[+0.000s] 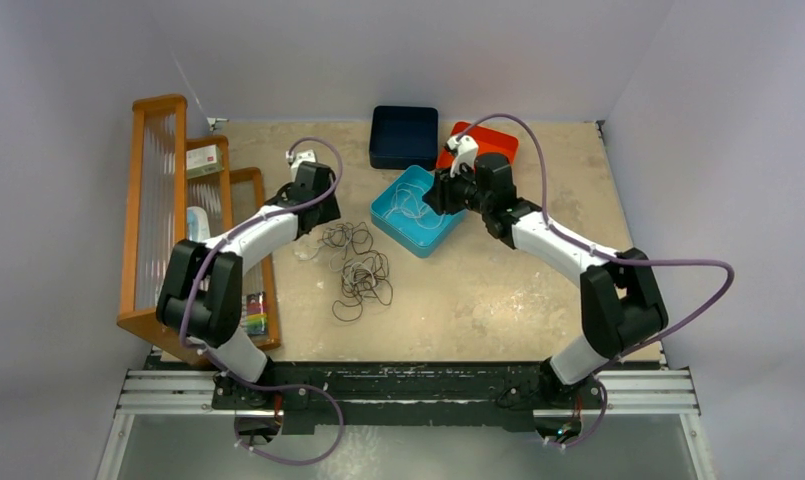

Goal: Untangle the cables

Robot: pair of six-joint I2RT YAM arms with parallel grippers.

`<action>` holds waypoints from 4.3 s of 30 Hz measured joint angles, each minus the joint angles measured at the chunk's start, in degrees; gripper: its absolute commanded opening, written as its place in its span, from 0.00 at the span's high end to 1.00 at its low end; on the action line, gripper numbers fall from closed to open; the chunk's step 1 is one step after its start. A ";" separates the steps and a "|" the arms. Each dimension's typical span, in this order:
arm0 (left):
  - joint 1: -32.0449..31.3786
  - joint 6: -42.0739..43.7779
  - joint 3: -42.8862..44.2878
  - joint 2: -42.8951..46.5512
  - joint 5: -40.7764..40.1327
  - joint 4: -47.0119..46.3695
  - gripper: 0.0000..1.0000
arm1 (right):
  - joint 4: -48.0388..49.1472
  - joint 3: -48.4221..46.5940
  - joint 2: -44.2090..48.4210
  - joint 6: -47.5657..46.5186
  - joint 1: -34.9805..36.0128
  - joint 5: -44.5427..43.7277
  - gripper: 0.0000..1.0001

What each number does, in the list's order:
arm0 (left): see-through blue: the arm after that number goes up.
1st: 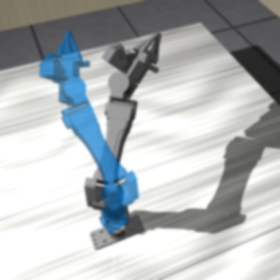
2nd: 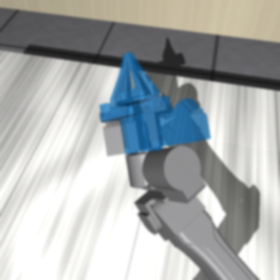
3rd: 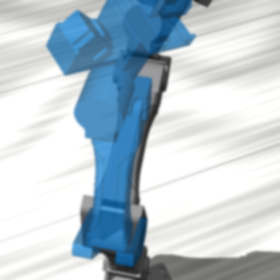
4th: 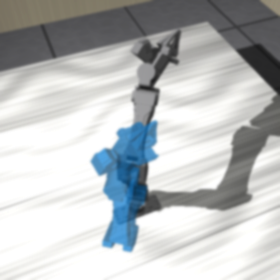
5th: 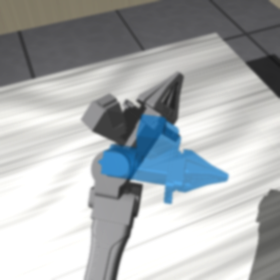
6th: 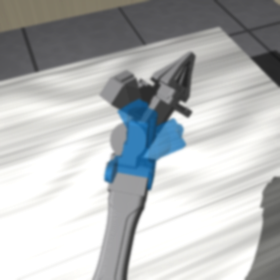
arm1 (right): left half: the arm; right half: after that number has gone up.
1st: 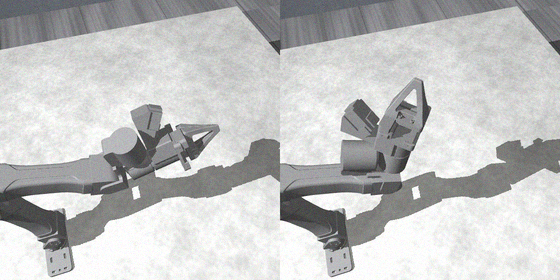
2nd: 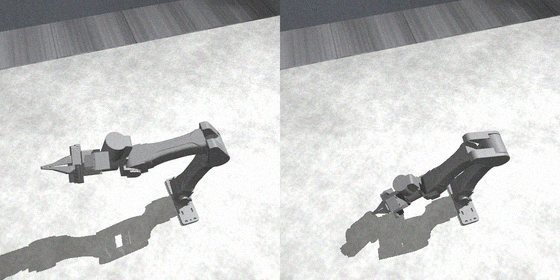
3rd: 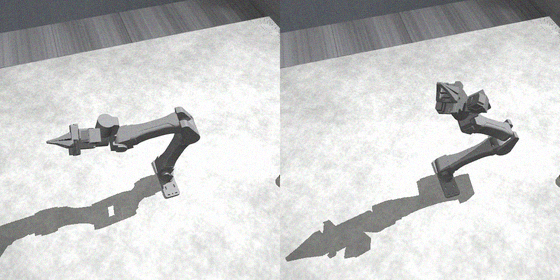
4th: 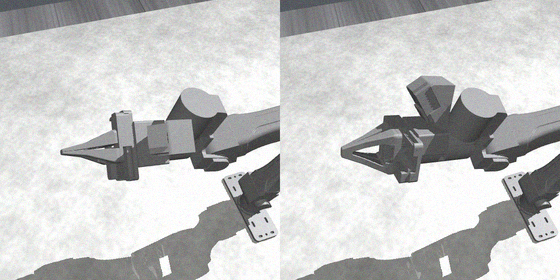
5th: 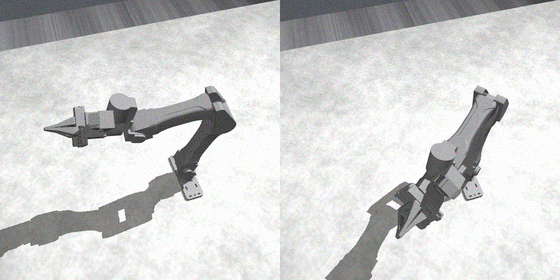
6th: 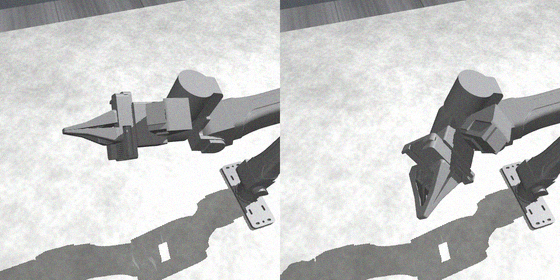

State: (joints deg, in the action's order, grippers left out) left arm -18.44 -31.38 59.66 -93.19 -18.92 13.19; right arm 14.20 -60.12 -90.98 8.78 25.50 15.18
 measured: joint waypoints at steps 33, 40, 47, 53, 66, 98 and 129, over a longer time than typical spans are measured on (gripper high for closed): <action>-0.42 2.05 2.91 -6.56 -0.17 -2.73 1.00 | 2.67 9.92 9.27 3.37 0.02 0.20 0.57; -3.87 2.54 3.54 -1.81 -3.61 1.14 1.00 | 6.73 16.59 15.17 6.67 0.07 -3.76 0.56; -4.74 2.62 4.00 3.45 -4.79 3.50 1.00 | 10.64 17.00 17.70 7.30 0.07 -5.44 0.55; -4.85 3.17 4.00 6.95 -4.92 4.68 1.00 | 13.25 18.93 18.78 7.93 0.07 -5.44 0.54; -4.85 4.92 4.28 11.26 -1.49 6.19 1.00 | 17.14 22.12 23.85 10.80 0.11 -9.97 0.33; -4.85 11.47 19.30 22.58 8.41 13.73 1.00 | 30.86 10.14 8.57 4.70 4.44 12.41 0.29; -4.85 12.98 26.10 24.55 15.58 14.93 1.00 | 37.99 -19.56 -25.75 8.81 14.27 20.68 0.59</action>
State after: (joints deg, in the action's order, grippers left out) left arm -23.29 -18.39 85.76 -68.64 -3.33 28.12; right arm 52.18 -79.68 -116.73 17.58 39.77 35.86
